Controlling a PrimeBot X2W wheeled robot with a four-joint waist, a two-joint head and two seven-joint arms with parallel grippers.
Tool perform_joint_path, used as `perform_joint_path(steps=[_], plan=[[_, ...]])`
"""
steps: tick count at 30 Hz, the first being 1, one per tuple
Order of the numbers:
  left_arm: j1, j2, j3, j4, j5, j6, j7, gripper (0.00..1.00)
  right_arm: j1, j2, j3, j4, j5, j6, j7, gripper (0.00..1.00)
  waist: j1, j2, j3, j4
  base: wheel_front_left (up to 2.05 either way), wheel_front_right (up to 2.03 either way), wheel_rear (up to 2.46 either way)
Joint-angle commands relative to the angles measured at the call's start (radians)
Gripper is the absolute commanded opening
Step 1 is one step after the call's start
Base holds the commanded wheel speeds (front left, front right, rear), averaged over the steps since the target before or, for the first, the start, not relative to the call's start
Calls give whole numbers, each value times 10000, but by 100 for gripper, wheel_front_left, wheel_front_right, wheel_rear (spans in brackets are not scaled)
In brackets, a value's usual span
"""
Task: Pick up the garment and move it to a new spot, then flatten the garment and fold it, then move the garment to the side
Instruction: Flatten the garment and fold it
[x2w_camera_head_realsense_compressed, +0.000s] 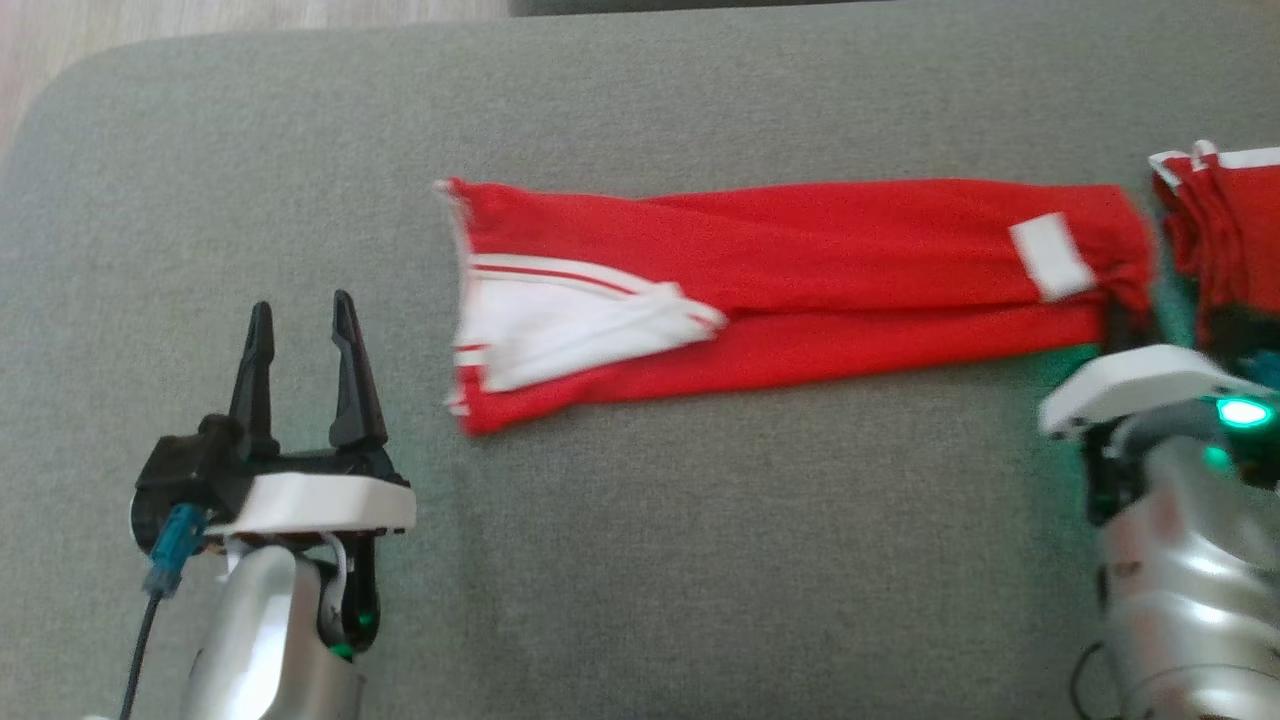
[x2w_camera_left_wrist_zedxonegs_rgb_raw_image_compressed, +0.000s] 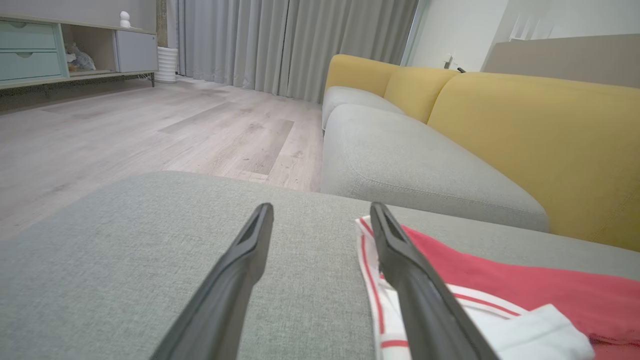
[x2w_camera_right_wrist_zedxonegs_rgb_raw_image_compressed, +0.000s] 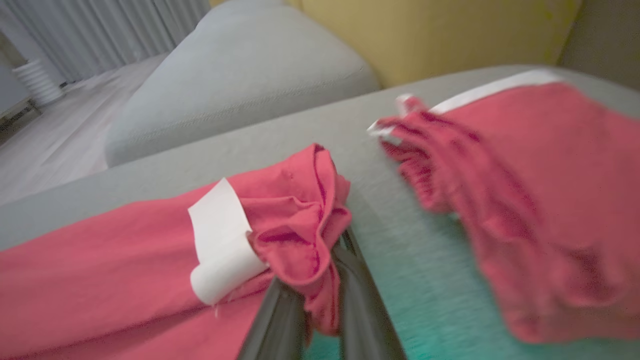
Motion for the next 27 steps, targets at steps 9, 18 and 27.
perform_joint_path(steps=[9,18,27], plan=[[-197,38,620,-491,146,-67,-95,100,-126,-137,-1623,-1533,-1480,-19,187,0,0,0,-357,-143,0,0,0],[9,32,414,-280,-12,-34,-95,100,-703,-57,1240,-915,560,-19,260,0,0,0,-994,50,0,0,0],[189,31,317,-239,-9,16,-95,100,-712,-54,6187,-1569,4474,-19,601,0,0,0,-1294,233,0,0,0]])
